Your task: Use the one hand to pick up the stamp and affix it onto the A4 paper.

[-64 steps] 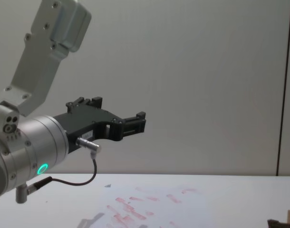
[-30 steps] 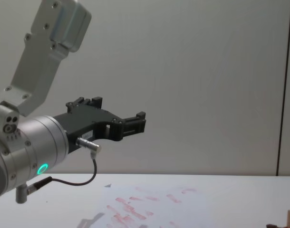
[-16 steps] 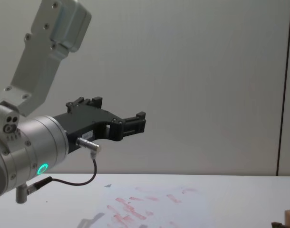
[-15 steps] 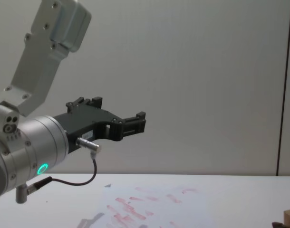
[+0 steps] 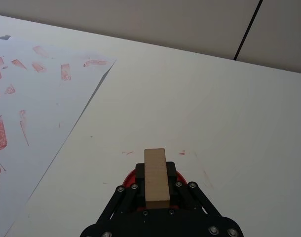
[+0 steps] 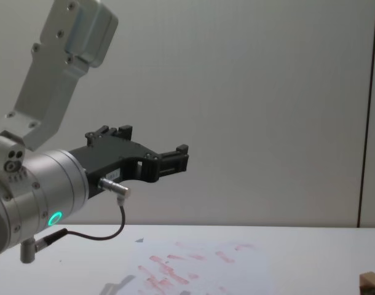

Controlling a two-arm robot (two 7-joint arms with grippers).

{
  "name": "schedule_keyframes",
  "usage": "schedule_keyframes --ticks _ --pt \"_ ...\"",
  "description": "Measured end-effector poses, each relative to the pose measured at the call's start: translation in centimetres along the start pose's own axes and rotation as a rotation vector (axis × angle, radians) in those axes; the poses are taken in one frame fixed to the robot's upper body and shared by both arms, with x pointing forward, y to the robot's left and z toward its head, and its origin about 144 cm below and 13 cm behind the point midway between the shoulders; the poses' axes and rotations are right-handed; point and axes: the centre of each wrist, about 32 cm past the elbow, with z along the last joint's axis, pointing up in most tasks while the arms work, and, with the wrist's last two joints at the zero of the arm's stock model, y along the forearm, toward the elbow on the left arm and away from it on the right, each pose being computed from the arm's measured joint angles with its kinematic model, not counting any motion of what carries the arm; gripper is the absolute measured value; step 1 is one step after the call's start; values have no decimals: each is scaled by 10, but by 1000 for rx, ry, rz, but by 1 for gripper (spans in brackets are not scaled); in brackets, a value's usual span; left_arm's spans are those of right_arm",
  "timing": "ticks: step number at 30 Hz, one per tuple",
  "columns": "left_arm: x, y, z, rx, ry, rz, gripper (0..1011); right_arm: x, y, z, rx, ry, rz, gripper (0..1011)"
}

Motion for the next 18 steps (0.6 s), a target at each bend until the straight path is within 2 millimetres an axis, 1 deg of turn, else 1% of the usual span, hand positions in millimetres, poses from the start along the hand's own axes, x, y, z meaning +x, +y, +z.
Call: schedule_keyframes --ticks 10,18 --pt "0 0 0 0 0 0 1003 1 0 2 23 -8 7 220" --pt "0 0 0 0 0 0 1003 1 3 14 104 -33 49 221"
